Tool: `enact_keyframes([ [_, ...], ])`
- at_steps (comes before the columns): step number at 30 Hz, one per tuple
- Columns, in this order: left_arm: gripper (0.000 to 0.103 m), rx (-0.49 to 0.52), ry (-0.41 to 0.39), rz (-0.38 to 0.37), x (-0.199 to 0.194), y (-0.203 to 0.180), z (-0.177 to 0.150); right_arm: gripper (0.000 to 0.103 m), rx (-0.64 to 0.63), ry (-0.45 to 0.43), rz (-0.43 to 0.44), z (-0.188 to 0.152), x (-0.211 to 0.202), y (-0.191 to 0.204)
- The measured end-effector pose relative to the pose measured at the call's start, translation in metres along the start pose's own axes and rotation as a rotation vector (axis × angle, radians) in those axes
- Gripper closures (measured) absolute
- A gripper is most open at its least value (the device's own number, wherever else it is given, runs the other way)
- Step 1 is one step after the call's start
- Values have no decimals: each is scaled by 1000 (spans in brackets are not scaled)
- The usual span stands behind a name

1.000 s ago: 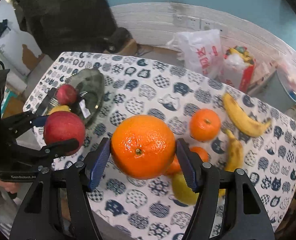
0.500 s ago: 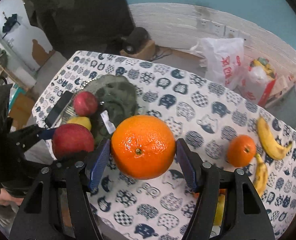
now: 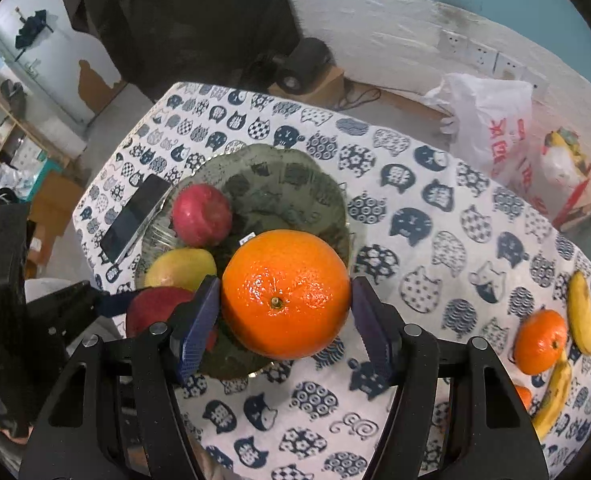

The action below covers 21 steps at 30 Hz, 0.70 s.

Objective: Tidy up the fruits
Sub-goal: 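Carry the apple with the left tool into the bowl while the right tool carries the orange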

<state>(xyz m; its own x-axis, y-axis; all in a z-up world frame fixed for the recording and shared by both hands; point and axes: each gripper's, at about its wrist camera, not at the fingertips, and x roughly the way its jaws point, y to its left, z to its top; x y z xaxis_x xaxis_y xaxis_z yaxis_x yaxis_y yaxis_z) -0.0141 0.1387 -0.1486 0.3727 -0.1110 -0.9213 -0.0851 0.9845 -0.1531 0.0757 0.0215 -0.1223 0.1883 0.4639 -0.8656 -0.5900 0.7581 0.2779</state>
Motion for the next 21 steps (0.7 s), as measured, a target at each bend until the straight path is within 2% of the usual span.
enact_keyframes([
  [8, 28, -15, 24, 0, 12, 8, -1, 36, 7, 41, 10, 4, 28, 5],
  [15, 28, 11, 27, 29, 13, 3, -1, 36, 16, 81, -3, 0, 46, 3],
  [19, 28, -7, 33, -4, 13, 3, 1, 36, 19, 91, 7, -3, 51, 1],
  [21, 28, -9, 31, 11, 13, 4, 1, 40, 17, 75, -21, -3, 49, 0],
])
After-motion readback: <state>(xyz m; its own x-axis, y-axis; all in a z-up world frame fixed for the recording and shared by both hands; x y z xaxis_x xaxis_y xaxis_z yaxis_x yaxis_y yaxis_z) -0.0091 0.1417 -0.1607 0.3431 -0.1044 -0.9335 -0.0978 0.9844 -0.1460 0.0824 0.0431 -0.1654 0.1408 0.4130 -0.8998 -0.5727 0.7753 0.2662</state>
